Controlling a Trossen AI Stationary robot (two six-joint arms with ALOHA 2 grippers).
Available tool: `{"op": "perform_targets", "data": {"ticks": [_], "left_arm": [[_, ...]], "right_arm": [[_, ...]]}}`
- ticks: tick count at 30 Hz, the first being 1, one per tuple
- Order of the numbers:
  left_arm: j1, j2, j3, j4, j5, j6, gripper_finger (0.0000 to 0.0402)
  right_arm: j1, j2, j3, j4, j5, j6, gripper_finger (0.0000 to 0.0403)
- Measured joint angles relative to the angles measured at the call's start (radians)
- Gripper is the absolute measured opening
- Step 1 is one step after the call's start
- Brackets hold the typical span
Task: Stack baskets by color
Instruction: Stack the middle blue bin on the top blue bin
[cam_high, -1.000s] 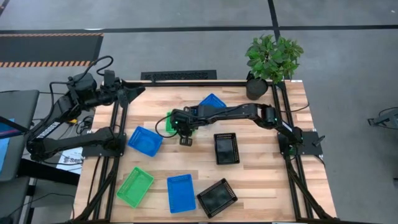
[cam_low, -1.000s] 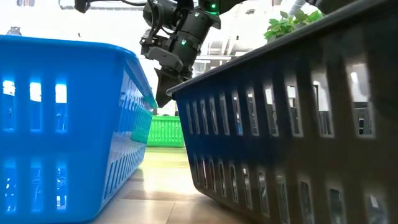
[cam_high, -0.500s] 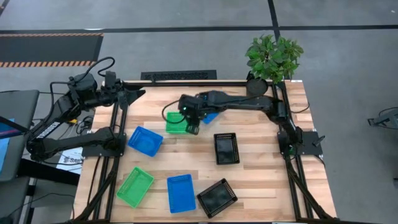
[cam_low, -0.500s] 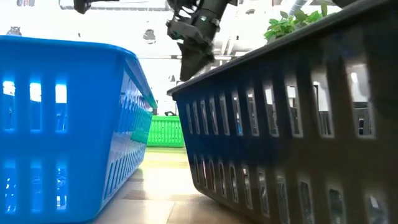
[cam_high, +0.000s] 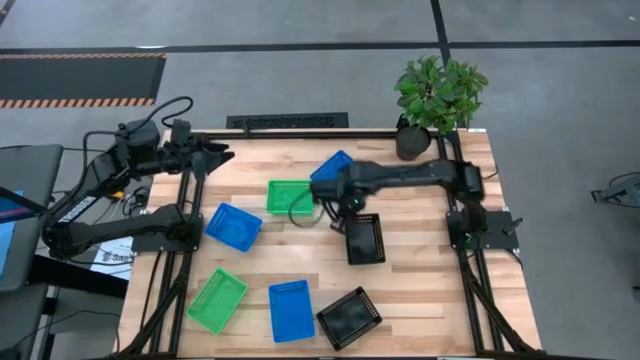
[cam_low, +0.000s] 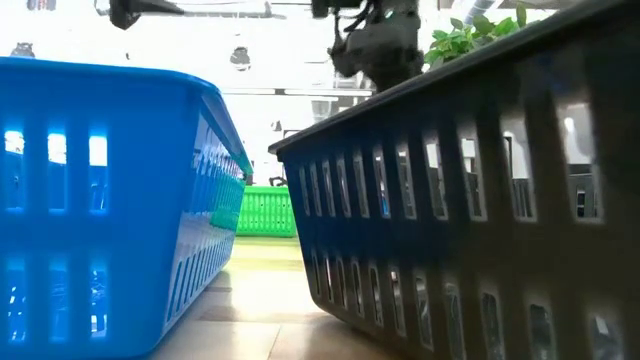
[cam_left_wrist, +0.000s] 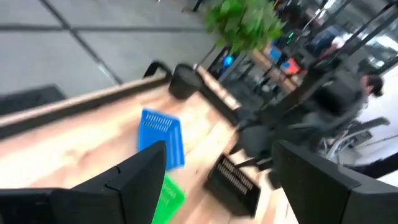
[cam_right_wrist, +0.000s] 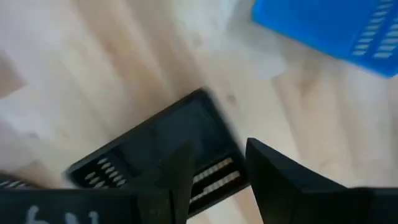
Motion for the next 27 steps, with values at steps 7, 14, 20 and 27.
{"op": "perform_targets", "data": {"ticks": [7, 14, 20, 27], "left_arm": [[0.0, 0.027, -0.001, -0.287, 0.009, 0.05, 0.0279], [-0.044, 0.124, -0.097, -0.385, 0.062, 0.179, 0.0279], [-0.149, 0.208, -0.223, -0.396, 0.138, 0.284, 0.0279], [-0.286, 0.276, -0.345, -0.367, -0.002, 0.366, 0.0279]], "right_arm": [[0.116, -0.147, -0.201, 0.083, 0.027, 0.253, 0.0167], [0.205, -0.194, -0.301, 0.118, 0.117, 0.464, 0.0164], [0.265, -0.193, -0.336, 0.123, 0.125, 0.568, 0.0164], [0.298, -0.193, -0.34, 0.119, 0.134, 0.601, 0.0163]]}}
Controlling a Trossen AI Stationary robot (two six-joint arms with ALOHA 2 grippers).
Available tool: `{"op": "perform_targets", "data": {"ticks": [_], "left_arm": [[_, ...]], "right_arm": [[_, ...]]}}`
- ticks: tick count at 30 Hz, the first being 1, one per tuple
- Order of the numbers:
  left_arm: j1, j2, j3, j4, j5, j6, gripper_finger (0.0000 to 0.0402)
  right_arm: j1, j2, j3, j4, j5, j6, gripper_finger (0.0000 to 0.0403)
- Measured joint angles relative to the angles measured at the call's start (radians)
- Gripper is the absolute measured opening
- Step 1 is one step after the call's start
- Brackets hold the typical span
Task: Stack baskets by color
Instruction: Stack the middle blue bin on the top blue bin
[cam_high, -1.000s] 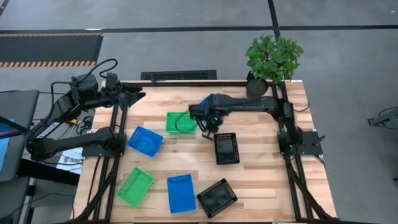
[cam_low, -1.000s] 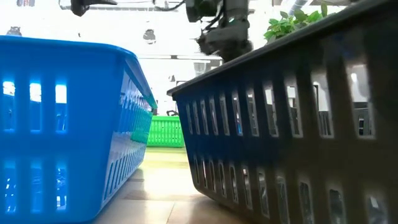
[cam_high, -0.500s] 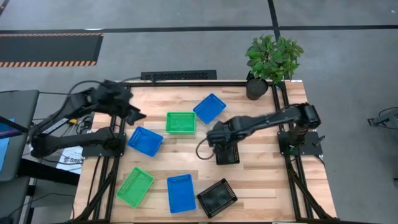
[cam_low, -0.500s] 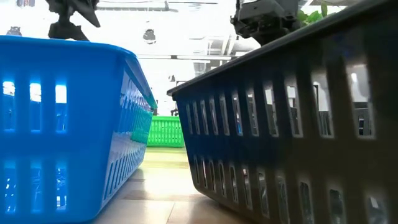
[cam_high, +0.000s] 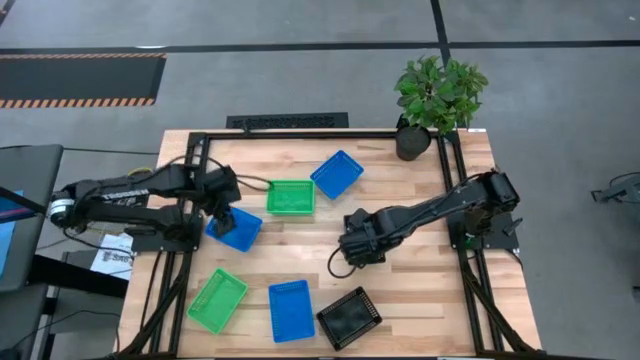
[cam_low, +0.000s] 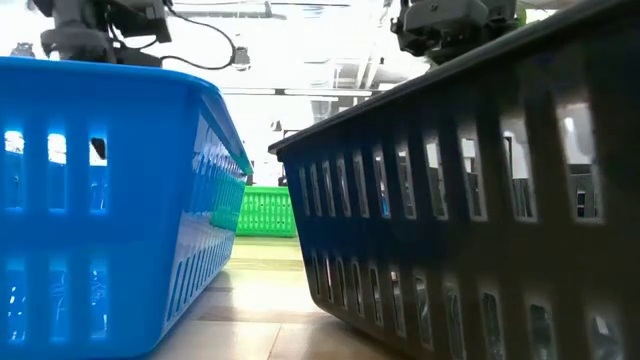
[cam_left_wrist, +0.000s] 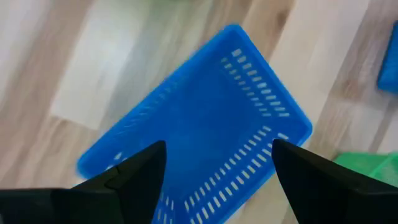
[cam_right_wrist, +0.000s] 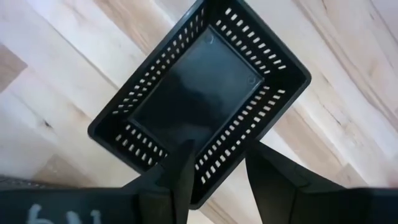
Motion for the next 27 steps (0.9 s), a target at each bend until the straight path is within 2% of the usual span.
{"op": "perform_targets", "data": {"ticks": [5, 8, 11, 16, 22, 27], "left_arm": [[-0.056, 0.064, -0.039, 0.098, -0.058, 0.021, 0.0279], [-0.072, 0.12, 0.002, 0.11, -0.149, -0.02, 0.0279], [-0.082, 0.174, 0.041, 0.121, -0.182, -0.056, 0.0279], [-0.084, 0.286, 0.052, 0.193, -0.201, -0.075, 0.0279], [-0.083, 0.448, 0.052, 0.165, -0.2, -0.111, 0.0279], [-0.087, 0.526, 0.052, 0.16, -0.166, -0.143, 0.0279]], "right_arm": [[-0.001, 0.0, 0.0, 0.0, 0.008, -0.014, 0.0162], [-0.002, 0.0, 0.0, -0.001, 0.015, -0.025, 0.0162], [-0.007, 0.0, 0.0, -0.002, 0.017, -0.046, 0.016], [-0.007, 0.0, 0.0, -0.011, 0.019, -0.068, 0.0159], [0.01, 0.0, 0.0, -0.011, 0.018, -0.089, 0.0159], [0.026, 0.001, 0.0, -0.035, 0.018, -0.095, 0.0159]]}}
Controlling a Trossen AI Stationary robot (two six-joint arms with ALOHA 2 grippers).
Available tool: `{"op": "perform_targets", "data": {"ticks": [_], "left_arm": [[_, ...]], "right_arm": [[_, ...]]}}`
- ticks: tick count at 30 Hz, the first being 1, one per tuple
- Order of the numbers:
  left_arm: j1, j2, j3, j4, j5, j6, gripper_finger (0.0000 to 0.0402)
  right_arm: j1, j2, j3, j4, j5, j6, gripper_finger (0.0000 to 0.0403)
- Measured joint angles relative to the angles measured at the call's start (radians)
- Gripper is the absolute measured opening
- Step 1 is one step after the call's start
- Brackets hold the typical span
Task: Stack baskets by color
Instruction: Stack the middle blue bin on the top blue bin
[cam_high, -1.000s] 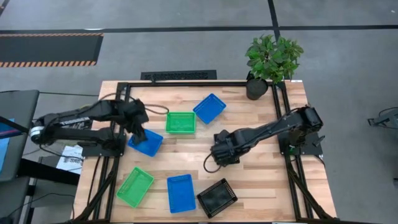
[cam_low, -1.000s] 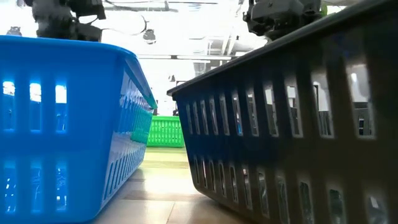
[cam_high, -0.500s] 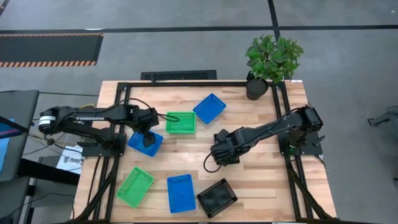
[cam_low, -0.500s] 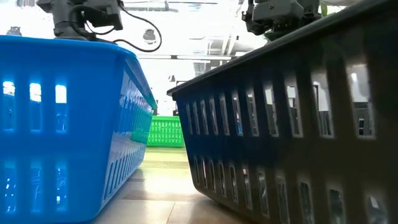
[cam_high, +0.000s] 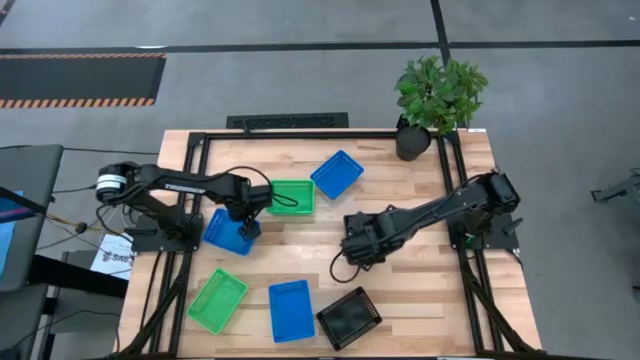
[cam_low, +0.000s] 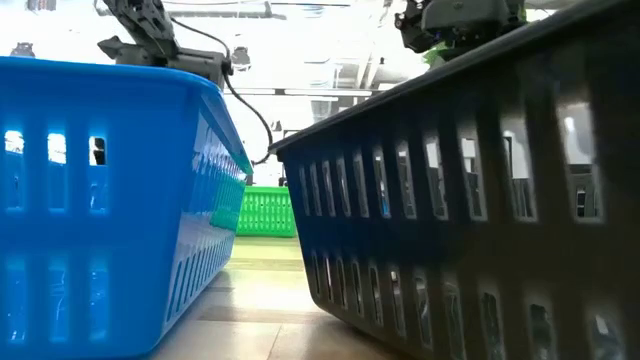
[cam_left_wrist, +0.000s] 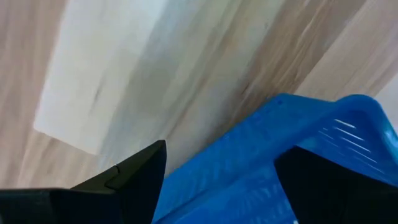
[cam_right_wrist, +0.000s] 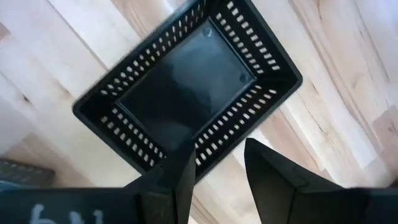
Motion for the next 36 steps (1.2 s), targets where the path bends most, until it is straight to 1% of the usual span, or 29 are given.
{"op": "perform_targets", "data": {"ticks": [2, 4, 6, 8, 12, 14, 20, 22, 23, 28, 32, 36], "left_arm": [[-0.005, 0.011, 0.0, 0.0, 0.003, -0.011, 0.0279], [-0.008, 0.014, 0.0, -0.001, 0.027, -0.015, 0.0275], [-0.01, 0.014, 0.0, 0.0, 0.051, -0.014, 0.0262], [-0.01, 0.014, 0.0, -0.002, 0.064, -0.024, 0.0241], [-0.01, 0.014, 0.0, -0.001, 0.081, -0.071, 0.0182], [-0.01, 0.014, 0.0, -0.001, 0.08, -0.092, 0.0146], [-0.01, 0.013, 0.0, 0.0, 0.076, -0.097, 0.0043], [-0.01, 0.013, 0.0, 0.001, 0.078, -0.097, 0.0015], [-0.01, 0.013, 0.0, 0.002, 0.081, -0.097, 0.0008], [-0.01, 0.012, 0.014, -0.022, 0.133, -0.092, 0.0002], [-0.01, 0.012, 0.083, -0.092, 0.126, -0.091, 0.0], [-0.01, 0.007, 0.179, -0.156, 0.106, -0.098, 0.0]], "right_arm": [[0.007, 0.0, 0.0, -0.001, 0.0, 0.0, 0.0159], [0.012, 0.0, 0.0, 0.001, 0.0, 0.0, 0.0159], [0.015, 0.0, 0.0, 0.001, 0.001, 0.0, 0.0159], [0.015, 0.0, 0.0, 0.0, 0.004, 0.0, 0.0159], [0.014, 0.0, 0.0, 0.0, 0.005, 0.0, 0.0159], [0.014, 0.0, 0.0, 0.0, 0.006, 0.0, 0.0159], [0.016, 0.0, 0.0, 0.0, 0.006, -0.001, 0.0159], [0.016, 0.0, 0.0, 0.0, 0.006, -0.001, 0.0159], [0.016, 0.0, 0.0, 0.001, 0.006, -0.001, 0.0159], [0.012, 0.0, 0.0, -0.001, 0.006, 0.012, 0.0159], [0.0, 0.0, 0.0, -0.001, 0.006, 0.009, 0.0159], [-0.005, -0.013, 0.001, -0.002, 0.007, 0.009, 0.0159]]}}
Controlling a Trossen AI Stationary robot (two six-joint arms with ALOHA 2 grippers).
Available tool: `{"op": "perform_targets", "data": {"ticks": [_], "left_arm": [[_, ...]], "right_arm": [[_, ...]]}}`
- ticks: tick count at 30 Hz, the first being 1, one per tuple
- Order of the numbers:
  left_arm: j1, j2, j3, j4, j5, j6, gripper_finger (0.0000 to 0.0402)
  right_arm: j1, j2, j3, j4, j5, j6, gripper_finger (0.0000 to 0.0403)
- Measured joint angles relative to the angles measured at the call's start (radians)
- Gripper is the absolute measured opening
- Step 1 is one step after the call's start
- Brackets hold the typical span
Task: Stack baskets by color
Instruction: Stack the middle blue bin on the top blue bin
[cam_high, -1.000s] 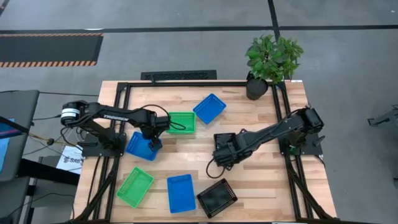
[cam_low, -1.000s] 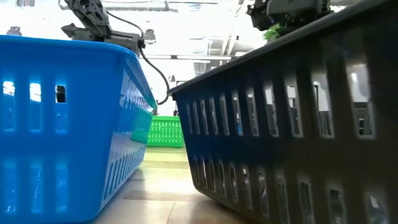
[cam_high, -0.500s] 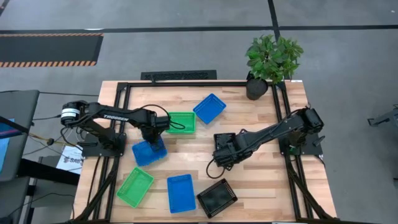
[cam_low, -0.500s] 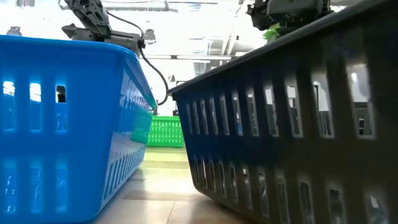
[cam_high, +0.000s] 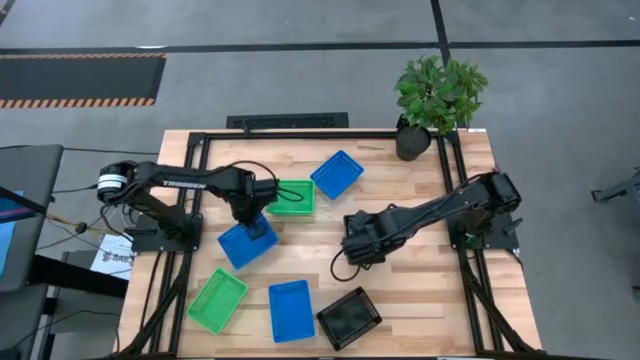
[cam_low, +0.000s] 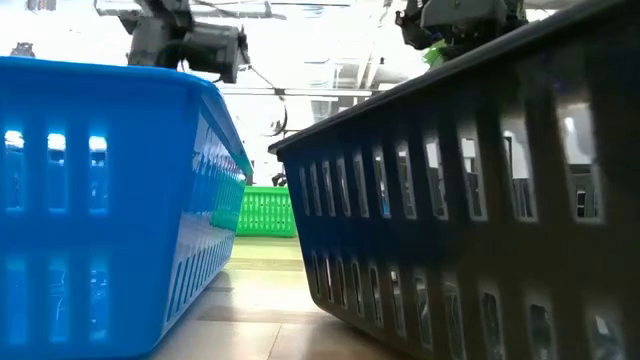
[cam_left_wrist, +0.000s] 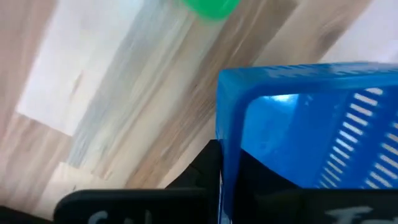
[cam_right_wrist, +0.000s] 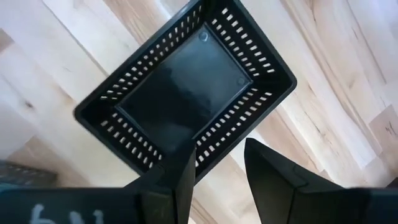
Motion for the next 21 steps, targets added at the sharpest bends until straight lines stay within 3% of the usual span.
{"op": "perform_targets", "data": {"ticks": [4, 10, 15, 21], "left_arm": [[0.0, 0.0, 0.103, -0.09, -0.022, -0.002, 0.0], [0.0, -0.022, 0.306, -0.172, -0.098, -0.029, 0.0], [0.0, -0.059, 0.501, -0.126, -0.309, -0.101, 0.0], [-0.007, -0.07, 0.659, 0.095, -0.577, -0.124, 0.0]], "right_arm": [[-0.011, -0.048, 0.015, -0.013, 0.008, 0.036, 0.0159], [-0.016, -0.205, 0.021, 0.012, 0.147, 0.149, 0.0159], [-0.015, -0.318, 0.021, 0.137, 0.316, 0.192, 0.0159], [-0.031, -0.346, 0.021, 0.405, 0.515, 0.014, 0.0159]]}}
